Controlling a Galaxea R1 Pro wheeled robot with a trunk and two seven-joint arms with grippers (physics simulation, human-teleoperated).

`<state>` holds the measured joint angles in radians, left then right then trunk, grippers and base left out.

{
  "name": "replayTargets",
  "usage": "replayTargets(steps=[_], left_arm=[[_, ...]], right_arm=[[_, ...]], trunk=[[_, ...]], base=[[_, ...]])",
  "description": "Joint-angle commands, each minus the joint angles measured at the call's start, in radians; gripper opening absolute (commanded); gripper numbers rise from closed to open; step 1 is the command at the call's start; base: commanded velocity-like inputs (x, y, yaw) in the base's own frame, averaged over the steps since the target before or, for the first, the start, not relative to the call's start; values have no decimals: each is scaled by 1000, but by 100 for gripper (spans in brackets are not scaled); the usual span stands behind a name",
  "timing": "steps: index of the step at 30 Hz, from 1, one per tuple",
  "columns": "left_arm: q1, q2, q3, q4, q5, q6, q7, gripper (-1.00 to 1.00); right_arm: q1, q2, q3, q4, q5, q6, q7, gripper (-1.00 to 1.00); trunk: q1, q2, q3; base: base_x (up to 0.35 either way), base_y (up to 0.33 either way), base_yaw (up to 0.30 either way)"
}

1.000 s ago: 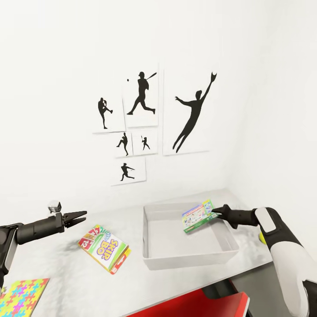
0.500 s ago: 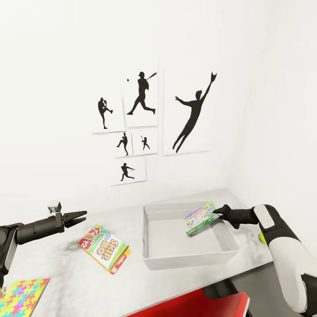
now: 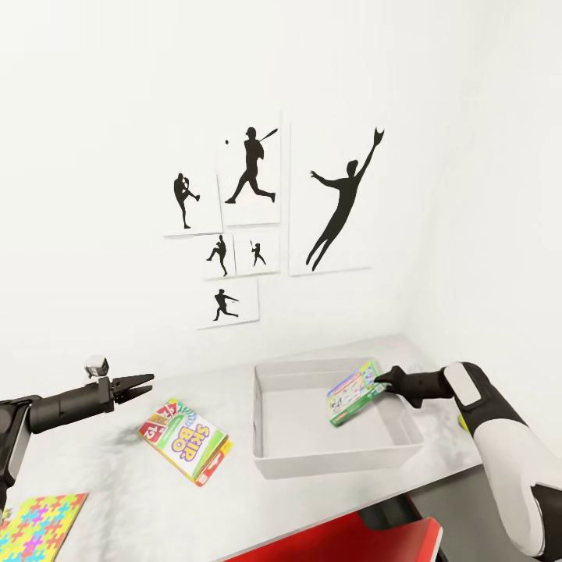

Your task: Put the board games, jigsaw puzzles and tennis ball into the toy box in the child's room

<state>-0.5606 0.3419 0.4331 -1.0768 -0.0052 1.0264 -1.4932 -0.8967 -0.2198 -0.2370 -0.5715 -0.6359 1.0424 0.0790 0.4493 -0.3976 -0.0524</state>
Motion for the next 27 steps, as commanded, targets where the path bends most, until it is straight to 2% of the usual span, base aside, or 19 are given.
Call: replayTargets(steps=[1, 27], left_arm=[[-1, 0, 0, 0, -1, 11, -4, 100], [-1, 0, 1, 0, 0, 11, -4, 100]], right_arm=[[-1, 0, -4, 1, 9, 5, 9, -100], [-13, -1, -2, 21, 10, 5, -1, -100]], trunk=[[1, -2, -2], [1, -2, -2]], base=[[0, 0, 0], [0, 0, 0]])
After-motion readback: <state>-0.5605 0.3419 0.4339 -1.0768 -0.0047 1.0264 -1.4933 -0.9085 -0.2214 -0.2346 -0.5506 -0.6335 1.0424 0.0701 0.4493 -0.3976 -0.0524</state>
